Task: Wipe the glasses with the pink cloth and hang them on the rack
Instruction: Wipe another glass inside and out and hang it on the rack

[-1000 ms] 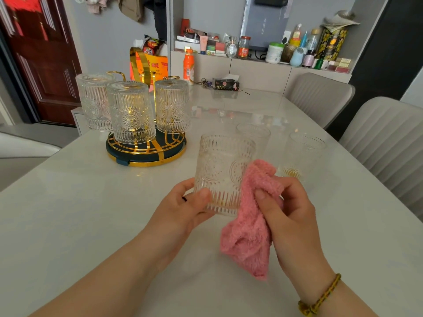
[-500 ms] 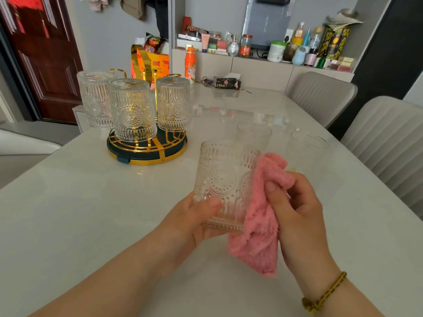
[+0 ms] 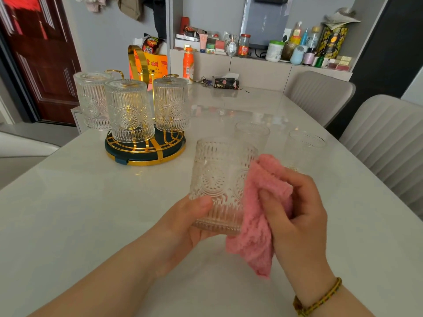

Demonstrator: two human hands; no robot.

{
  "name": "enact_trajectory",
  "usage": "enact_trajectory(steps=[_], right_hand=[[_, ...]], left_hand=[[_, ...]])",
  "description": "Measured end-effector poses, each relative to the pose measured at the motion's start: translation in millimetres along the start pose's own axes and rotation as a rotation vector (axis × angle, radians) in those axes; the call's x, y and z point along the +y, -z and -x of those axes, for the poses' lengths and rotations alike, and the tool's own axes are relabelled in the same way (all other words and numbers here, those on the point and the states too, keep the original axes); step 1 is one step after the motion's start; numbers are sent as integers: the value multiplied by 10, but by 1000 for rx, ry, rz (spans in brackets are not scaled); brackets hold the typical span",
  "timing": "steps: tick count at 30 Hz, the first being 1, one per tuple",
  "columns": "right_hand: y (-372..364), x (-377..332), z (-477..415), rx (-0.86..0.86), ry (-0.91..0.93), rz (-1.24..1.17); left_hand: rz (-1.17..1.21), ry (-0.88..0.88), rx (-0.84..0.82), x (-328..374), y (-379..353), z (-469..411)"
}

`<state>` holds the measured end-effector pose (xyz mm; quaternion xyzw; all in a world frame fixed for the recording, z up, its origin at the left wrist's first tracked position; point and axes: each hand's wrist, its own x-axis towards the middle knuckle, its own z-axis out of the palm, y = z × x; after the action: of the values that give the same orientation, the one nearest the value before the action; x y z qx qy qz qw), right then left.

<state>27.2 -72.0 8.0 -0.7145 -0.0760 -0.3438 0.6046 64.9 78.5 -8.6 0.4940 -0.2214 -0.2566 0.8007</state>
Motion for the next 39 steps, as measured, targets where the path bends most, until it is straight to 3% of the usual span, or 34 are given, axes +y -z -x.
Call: enact_trajectory(steps=[2, 7, 10, 21, 26, 31, 35, 39], right_hand=[[14, 13, -32, -8, -152, -75], [-25, 38, -33, -254, -399, -139], [-43, 1, -4, -304, -358, -122], [-60, 29, 41, -214, -215, -35], [-90, 68, 71, -251, -46, 156], [-52, 26, 48, -150, 57, 143], [40, -14, -35, -8, -119, -55], [17, 39, -73, -97, -348, -169]], left_hand=[[16, 5, 12, -7, -1, -3], [124, 16, 145, 5, 92, -41], [163, 0, 191, 21, 114, -55], [54, -12, 308, 26, 88, -65], [-39, 32, 186, 28, 70, -43], [-108, 12, 50, 19, 74, -36], [-83, 54, -65, 6, 43, -13], [20, 64, -65, 28, 66, -15]])
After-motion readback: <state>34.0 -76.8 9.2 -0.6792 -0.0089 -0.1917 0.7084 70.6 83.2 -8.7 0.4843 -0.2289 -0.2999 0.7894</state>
